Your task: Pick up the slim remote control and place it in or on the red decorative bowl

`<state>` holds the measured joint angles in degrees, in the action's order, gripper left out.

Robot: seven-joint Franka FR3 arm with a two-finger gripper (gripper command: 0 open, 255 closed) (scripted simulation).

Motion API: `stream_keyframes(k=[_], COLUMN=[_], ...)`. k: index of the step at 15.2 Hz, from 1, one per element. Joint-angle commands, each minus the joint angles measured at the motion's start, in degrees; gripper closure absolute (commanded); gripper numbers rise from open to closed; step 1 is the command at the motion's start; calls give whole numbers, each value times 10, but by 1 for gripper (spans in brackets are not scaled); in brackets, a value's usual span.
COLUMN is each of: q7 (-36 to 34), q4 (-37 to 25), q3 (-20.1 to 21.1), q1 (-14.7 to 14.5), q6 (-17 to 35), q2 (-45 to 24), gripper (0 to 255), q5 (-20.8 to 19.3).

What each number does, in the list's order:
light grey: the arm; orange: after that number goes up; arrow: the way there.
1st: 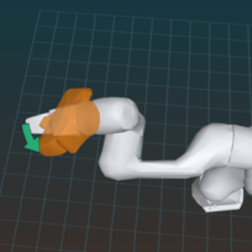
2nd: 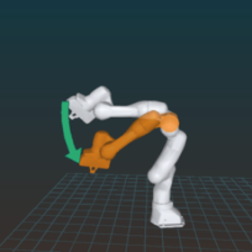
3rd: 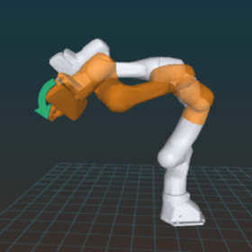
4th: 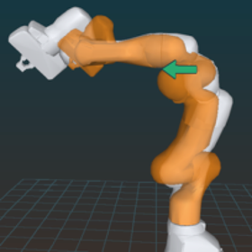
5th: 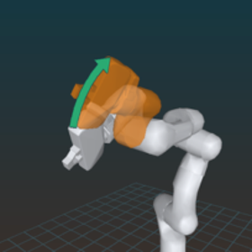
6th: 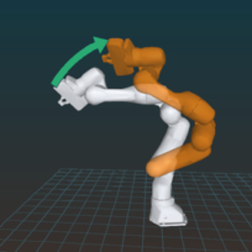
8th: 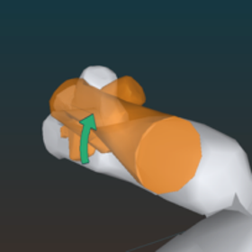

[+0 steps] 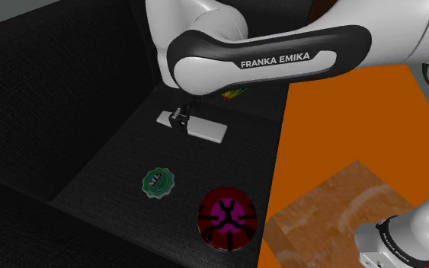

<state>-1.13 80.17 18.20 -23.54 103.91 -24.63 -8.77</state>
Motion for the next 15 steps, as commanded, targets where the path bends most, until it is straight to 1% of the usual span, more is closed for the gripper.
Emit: stream_keyframes(k=[1, 6, 10, 15], q7=[1, 3, -25, -59], q4=[-12, -53, 61, 171], q3=[0, 1, 16, 35], q1=[0, -4, -7, -20], q6=[-14, -53, -16, 13], q2=[2, 0, 80, 163], gripper=[255, 255, 255, 255], q5=[1, 1, 20, 45])
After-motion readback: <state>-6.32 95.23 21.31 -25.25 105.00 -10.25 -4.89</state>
